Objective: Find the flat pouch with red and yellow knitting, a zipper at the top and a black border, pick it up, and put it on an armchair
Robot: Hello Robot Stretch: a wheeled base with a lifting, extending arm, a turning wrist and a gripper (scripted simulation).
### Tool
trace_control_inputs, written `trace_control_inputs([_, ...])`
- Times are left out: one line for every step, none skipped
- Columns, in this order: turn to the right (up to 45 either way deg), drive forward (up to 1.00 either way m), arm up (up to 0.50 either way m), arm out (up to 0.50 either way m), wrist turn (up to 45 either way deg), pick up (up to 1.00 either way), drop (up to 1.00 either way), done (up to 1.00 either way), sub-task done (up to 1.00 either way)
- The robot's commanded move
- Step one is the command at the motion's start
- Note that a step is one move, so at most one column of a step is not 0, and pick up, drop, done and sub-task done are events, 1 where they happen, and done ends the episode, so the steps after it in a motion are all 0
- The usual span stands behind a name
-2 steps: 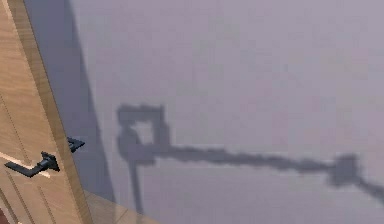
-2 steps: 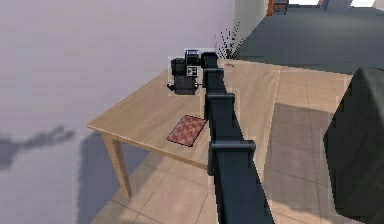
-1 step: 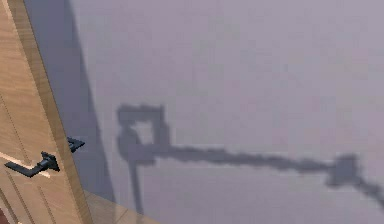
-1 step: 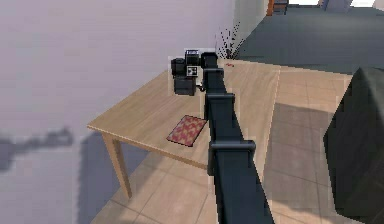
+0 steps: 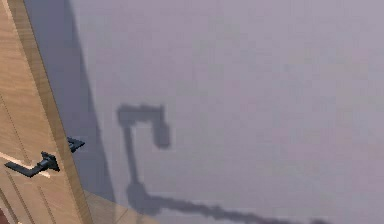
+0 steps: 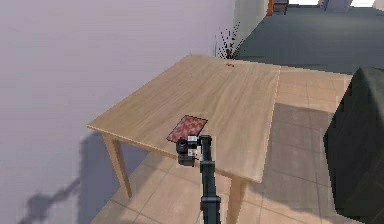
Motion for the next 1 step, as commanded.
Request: trace_control_inputs([0.0, 0.0, 0.0, 0.0, 0.0, 1.0, 0.0, 0.0, 0.0])
